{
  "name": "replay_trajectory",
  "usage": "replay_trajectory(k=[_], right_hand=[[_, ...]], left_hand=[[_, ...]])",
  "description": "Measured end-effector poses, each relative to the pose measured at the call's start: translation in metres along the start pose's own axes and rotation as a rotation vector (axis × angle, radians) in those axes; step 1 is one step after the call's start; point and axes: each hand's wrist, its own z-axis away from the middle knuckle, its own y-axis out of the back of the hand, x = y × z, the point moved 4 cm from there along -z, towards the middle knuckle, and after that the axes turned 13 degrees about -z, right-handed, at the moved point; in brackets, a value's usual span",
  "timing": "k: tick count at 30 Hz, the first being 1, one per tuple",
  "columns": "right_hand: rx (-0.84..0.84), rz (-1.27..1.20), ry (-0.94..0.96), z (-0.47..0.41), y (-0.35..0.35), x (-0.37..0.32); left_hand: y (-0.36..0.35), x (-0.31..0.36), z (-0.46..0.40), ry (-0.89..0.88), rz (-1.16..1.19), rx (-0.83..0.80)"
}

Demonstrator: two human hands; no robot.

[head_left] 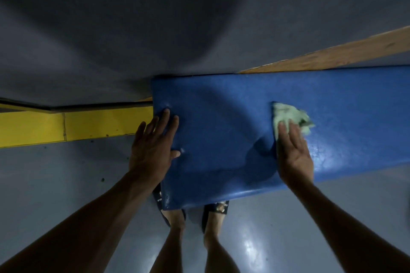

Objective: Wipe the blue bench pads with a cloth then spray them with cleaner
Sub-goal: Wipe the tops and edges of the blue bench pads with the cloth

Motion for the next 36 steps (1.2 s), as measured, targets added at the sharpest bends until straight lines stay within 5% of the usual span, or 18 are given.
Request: replay_trajectory(k=[2, 4, 6, 9, 13, 15, 18, 22, 25, 28, 32, 36], right_hand=[[0.173, -0.138, -0.248, 0.005, -0.021, -0.021], [0.25, -0.258, -0.292, 0.014, -0.049, -0.07], [0.197, -0.296, -0.127, 0.037, -0.074, -0.124], [-0.108, -0.215, 0.197, 0.071, -0.087, -0.164], [-0.289, 0.008, 0.64, 0.052, -0.053, -0.09], [-0.288, -0.022, 0.521, 0.031, -0.026, -0.027], [-0.064, -0.122, 0.049, 0.017, 0.008, 0.044], [0.264, -0.24, -0.286, 0.03, -0.018, 0.022], [0.273, -0.345, -0.115, 0.054, -0.055, -0.047], [-0.034, -0.225, 0.207, 0.091, -0.073, -0.104], [-0.185, -0.083, 0.563, 0.083, -0.051, -0.059], [-0.004, -0.084, 0.198, 0.071, -0.003, 0.059]], left_hand=[[-0.002, -0.001, 0.0, -0.003, 0.01, 0.003], [-0.004, -0.002, -0.001, -0.004, 0.01, 0.02], [-0.005, -0.001, -0.001, -0.009, 0.012, 0.031], [-0.005, -0.001, -0.001, -0.016, 0.012, 0.043], [-0.004, 0.0, 0.0, -0.011, 0.006, 0.041], [-0.004, 0.001, 0.0, -0.004, 0.016, 0.043], [-0.006, 0.003, -0.001, 0.007, 0.014, 0.044], [-0.008, 0.005, -0.002, 0.013, 0.006, 0.05], [-0.01, 0.007, 0.001, 0.025, 0.007, 0.063], [-0.011, 0.011, 0.007, 0.095, 0.014, 0.036], [-0.011, 0.013, 0.02, 0.12, 0.046, 0.062], [-0.015, 0.017, 0.042, 0.132, 0.135, 0.091]])
